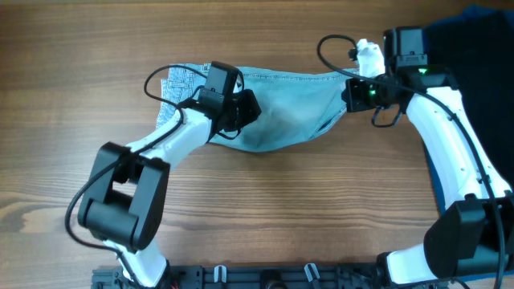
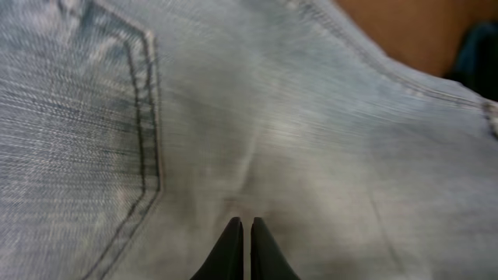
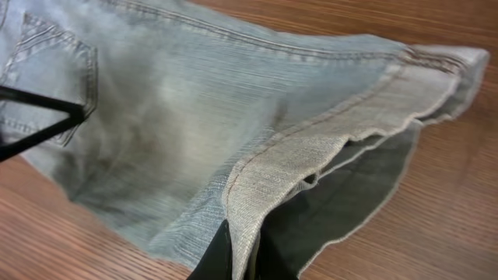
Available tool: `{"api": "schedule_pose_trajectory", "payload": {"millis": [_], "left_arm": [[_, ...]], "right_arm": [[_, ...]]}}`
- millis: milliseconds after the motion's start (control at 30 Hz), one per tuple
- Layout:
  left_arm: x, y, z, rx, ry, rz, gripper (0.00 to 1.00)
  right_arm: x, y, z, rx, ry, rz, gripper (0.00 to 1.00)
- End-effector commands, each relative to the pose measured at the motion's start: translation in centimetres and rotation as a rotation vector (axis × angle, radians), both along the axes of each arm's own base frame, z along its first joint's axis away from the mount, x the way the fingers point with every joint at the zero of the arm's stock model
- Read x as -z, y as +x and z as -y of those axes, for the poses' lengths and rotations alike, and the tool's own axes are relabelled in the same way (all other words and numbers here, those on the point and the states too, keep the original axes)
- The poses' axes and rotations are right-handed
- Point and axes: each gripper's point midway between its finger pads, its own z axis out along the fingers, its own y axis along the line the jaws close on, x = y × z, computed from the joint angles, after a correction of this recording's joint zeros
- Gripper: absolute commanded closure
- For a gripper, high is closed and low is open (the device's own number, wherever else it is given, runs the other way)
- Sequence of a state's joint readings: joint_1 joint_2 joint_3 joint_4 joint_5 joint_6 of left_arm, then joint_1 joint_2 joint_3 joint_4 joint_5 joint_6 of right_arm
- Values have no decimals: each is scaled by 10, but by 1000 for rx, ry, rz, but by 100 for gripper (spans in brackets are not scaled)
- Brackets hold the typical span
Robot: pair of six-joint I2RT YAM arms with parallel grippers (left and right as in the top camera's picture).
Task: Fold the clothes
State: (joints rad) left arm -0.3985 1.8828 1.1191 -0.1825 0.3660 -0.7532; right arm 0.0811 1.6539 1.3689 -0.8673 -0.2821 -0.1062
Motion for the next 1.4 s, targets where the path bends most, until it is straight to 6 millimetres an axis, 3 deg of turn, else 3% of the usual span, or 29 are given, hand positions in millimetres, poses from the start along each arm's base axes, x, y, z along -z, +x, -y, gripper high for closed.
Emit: {"api": "schedule_pose_trajectory", "payload": {"millis": [0, 233, 500, 733, 1067, 1267, 1300, 1367], "left_arm": [[17, 2, -1, -37, 5, -44, 96], [25, 4, 5, -27, 3, -37, 96], [12, 20, 11, -28, -35, 46, 96], [13, 19, 10, -28, -31, 40, 96], [14, 22, 6, -45, -9, 55, 95], [14, 23, 6, -46, -7, 56, 94], [14, 22, 6, -47, -7, 56, 95], [14, 22, 6, -47, -7, 56, 95]], "right_arm": [[-11, 0, -12, -53, 25, 41, 96], [-14, 5, -14, -53, 32, 68, 96], [-13, 2, -17, -32, 55, 42, 96], [14, -28, 21, 259, -72, -156, 96], [82, -69, 30, 435, -80, -319, 96], [105, -96, 35, 512, -99, -411, 95], [107, -100, 35, 518, -100, -424, 94], [110, -106, 35, 535, -102, -443, 78]]}}
